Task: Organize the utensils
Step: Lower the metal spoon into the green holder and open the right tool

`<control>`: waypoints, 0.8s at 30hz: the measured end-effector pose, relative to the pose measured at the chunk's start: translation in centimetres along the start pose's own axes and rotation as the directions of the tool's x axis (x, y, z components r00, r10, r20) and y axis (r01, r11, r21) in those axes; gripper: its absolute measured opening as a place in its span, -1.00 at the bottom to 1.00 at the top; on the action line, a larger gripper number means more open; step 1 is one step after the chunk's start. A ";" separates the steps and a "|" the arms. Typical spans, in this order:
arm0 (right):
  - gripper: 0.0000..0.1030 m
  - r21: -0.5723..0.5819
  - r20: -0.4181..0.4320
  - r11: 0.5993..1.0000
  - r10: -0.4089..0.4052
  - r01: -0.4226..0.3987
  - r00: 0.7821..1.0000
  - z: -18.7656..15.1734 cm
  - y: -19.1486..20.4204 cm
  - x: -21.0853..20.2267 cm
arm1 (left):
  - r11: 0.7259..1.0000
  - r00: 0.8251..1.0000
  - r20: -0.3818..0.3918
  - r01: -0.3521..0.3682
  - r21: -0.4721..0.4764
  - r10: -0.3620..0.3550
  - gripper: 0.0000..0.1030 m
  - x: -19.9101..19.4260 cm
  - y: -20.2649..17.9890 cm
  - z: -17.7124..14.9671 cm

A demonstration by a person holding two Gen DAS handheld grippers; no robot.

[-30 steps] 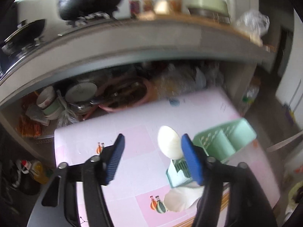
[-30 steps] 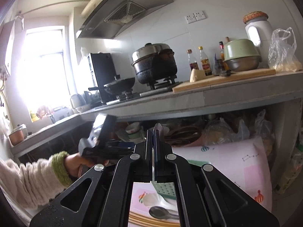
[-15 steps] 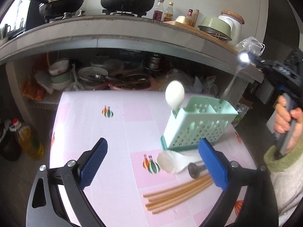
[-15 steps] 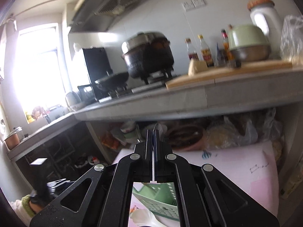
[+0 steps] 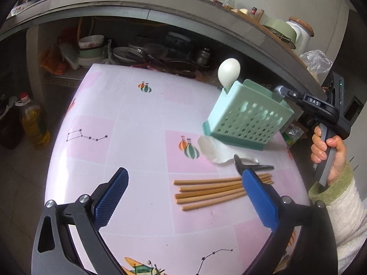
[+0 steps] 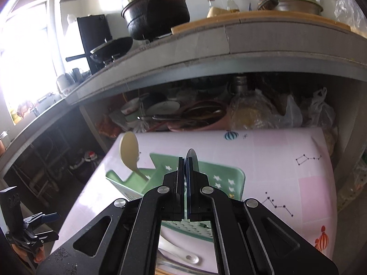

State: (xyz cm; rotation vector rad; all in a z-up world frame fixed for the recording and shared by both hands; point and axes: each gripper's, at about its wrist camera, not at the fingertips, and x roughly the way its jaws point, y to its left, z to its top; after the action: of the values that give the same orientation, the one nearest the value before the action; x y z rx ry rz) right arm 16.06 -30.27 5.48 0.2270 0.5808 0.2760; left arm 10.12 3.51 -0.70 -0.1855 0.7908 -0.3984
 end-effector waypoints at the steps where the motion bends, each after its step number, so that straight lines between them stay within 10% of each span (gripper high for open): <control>1: -1.00 -0.001 0.001 1.000 0.002 -0.002 1.000 0.0 0.1 0.0 | 1.000 1.000 -0.002 -0.001 0.005 0.001 0.89 0.0 0.0 -0.1; 10: -0.92 -0.044 -0.012 0.998 -0.052 0.051 0.999 0.4 1.3 -0.2 | 0.999 1.000 -0.005 0.031 0.018 -0.031 0.89 0.4 -0.8 -1.0; 24: -0.20 0.041 0.120 0.998 -0.054 0.049 0.991 -0.9 0.5 -7.9 | 0.993 0.992 -0.049 0.116 -0.035 -0.118 0.89 1.3 -1.5 -1.6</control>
State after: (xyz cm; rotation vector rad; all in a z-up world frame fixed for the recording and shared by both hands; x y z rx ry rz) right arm 9.14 -32.21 8.91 0.2632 0.4713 0.2001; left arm 9.34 1.62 -2.23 -0.2537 0.8393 -0.5026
